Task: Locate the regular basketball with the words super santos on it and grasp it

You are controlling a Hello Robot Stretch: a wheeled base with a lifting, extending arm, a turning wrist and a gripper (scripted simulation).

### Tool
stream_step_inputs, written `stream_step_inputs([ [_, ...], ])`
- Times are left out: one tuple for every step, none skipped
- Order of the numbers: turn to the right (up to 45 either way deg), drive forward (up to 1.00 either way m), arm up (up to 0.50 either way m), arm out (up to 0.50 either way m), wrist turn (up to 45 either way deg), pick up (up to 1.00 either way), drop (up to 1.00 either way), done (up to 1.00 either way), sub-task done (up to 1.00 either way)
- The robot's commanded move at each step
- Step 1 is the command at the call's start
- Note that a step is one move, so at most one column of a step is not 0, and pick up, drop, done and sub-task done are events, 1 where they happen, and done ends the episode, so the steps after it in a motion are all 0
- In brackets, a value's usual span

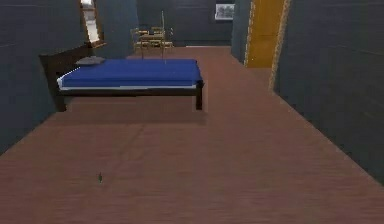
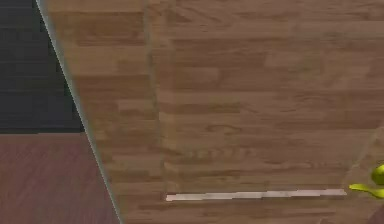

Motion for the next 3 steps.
stream_step_inputs([
  [0.0,0.40,0.00,0.00,0.0,0.00,0.00,0.00,0.00],
  [-45.0,0.00,0.00,0.00,0.0,0.00,0.00,0.00,0.00],
  [-12.0,0.00,0.00,0.00,0.0,0.00,0.00,0.00,0.00],
])
